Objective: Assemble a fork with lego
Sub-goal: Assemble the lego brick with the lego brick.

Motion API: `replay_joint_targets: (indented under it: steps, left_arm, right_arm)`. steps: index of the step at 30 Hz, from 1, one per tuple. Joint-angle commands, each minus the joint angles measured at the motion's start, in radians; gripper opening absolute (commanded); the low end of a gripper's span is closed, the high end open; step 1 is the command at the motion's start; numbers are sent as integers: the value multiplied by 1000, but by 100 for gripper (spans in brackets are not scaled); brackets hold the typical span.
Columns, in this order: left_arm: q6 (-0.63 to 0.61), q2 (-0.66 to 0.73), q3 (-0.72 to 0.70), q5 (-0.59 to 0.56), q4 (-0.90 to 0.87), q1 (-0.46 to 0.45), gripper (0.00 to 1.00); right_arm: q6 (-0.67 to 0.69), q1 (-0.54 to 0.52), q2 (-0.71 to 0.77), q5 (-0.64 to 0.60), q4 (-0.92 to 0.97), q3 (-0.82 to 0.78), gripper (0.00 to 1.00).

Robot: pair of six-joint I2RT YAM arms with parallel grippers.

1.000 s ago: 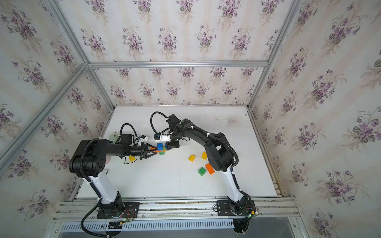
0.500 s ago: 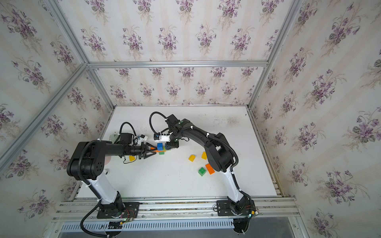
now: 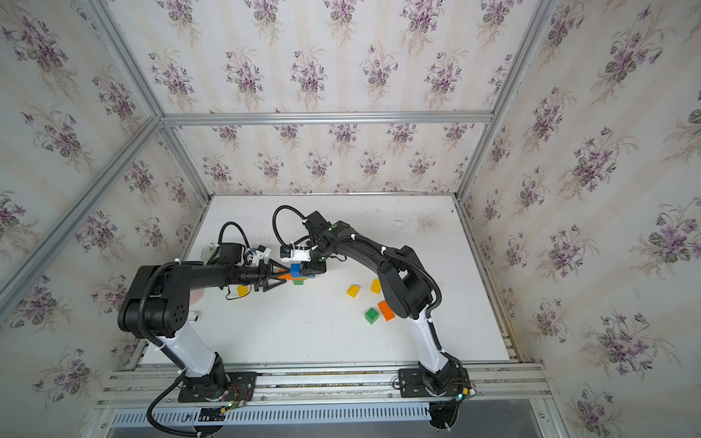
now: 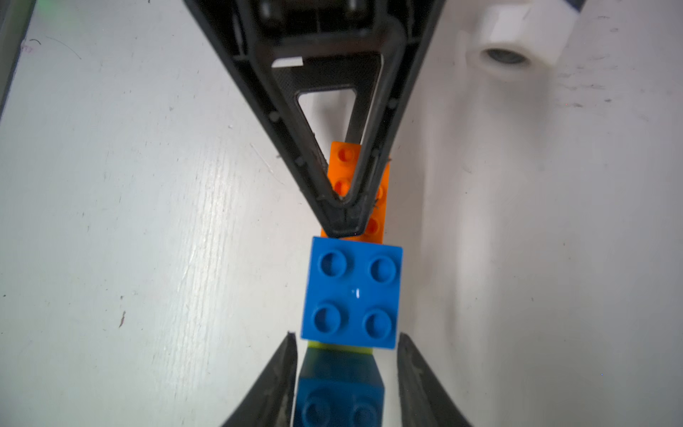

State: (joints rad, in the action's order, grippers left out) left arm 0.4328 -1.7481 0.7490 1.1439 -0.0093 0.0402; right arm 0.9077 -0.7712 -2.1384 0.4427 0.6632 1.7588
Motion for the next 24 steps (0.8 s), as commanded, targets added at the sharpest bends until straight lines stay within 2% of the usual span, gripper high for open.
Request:
replay_joint_targets:
  steps: [1,12,19,24]
  left_arm:
    - [-23,7,12,-19,-32,0,70]
    - [-77,117,21,-111,-189,48,75]
    - [-175,218,101,-224,-413,61,74]
    - [-236,321,141,-313,-535,59,74]
  right_arm:
    - [-10,1,16,30,-7,0,45]
    - [-49,21,120,52,-79,-100,45]
    - [-90,25,214,63,-151,-207,45]
    - [-153,26,308,65,-278,-335,43]
